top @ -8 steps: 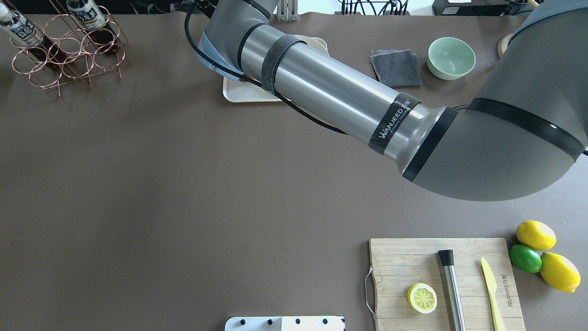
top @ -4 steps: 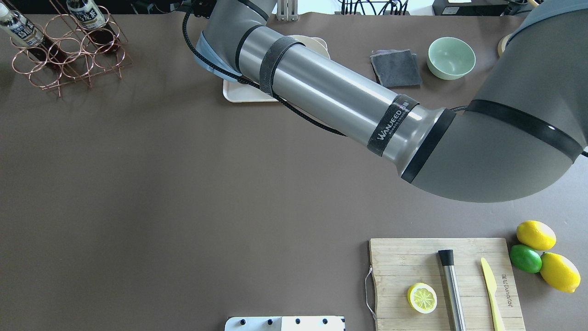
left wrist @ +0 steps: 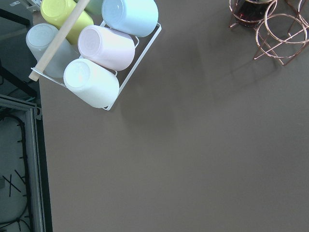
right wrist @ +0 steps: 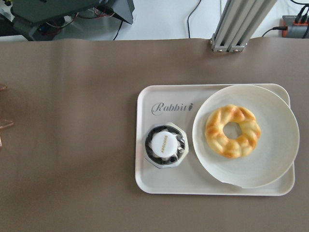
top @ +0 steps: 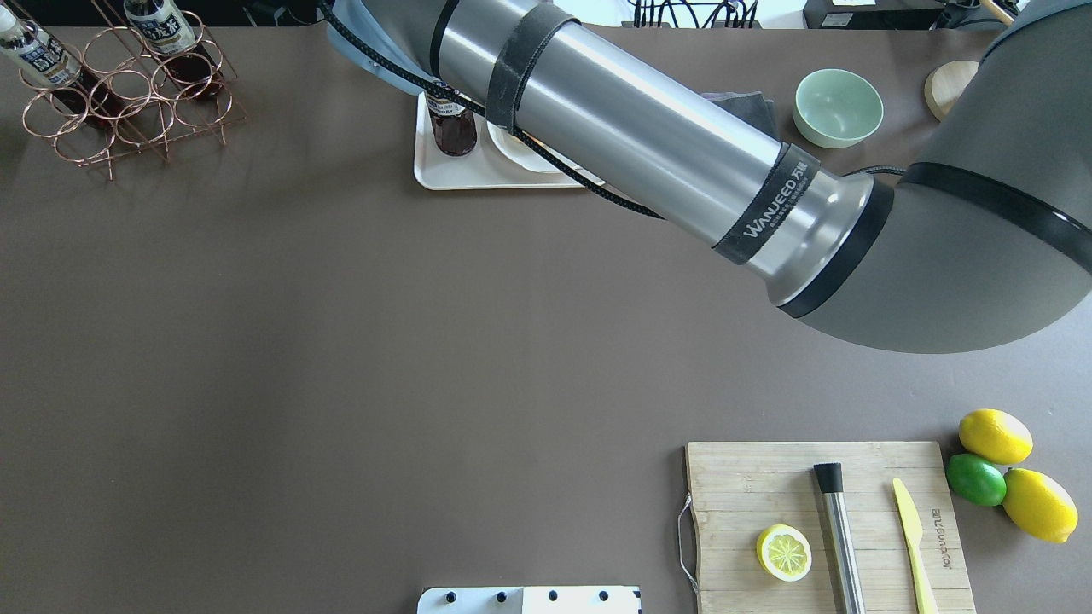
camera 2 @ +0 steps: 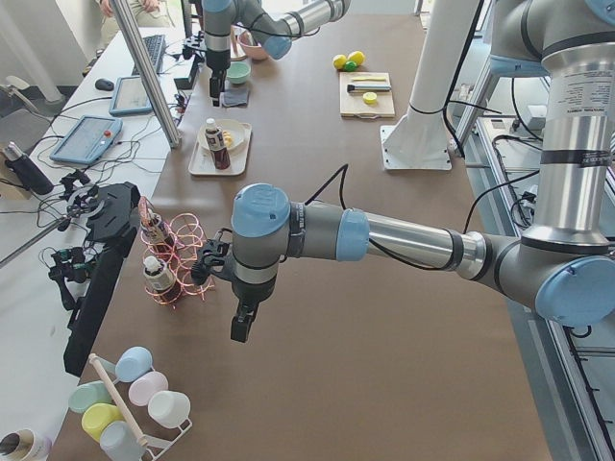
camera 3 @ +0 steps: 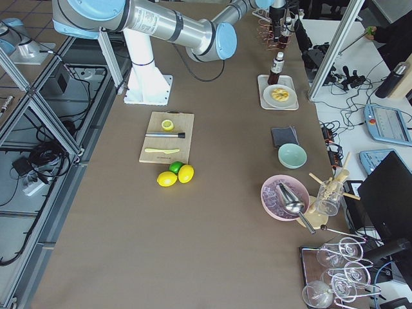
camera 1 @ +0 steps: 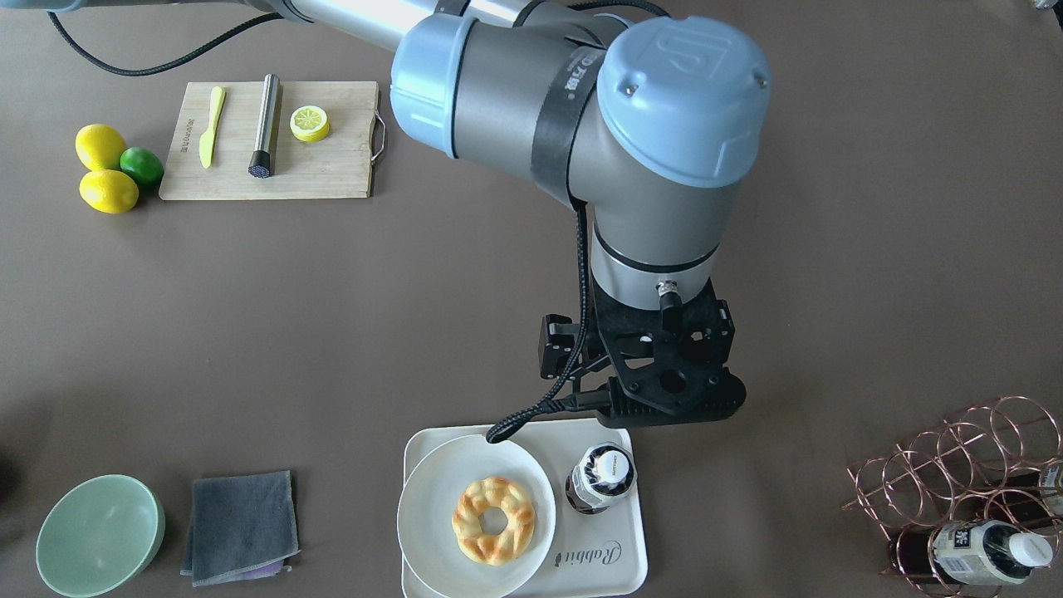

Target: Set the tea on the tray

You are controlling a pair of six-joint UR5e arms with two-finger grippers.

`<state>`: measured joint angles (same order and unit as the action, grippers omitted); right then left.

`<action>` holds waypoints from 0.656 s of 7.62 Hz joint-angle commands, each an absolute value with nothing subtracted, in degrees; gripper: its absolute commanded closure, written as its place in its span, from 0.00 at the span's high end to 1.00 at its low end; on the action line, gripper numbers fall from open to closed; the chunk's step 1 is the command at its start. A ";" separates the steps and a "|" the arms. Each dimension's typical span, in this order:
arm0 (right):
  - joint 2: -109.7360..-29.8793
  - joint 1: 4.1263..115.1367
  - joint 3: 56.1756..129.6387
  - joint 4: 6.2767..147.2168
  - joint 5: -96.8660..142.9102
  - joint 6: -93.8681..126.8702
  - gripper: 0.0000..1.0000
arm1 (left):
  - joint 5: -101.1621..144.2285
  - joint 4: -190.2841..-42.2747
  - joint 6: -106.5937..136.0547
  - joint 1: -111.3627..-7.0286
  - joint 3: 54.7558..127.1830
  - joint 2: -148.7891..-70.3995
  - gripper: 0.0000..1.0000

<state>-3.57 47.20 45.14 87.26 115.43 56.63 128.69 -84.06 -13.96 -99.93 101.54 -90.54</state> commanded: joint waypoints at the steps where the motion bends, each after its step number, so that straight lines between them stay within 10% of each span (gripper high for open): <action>1: -17.16 50.61 74.16 114.78 118.12 41.21 0.99 | 129.11 -84.20 -14.24 -100.72 101.60 -90.09 0.98; 5: -45.52 62.01 97.24 134.38 119.09 12.63 0.99 | 122.87 -88.22 -13.62 -103.62 97.39 -88.69 0.98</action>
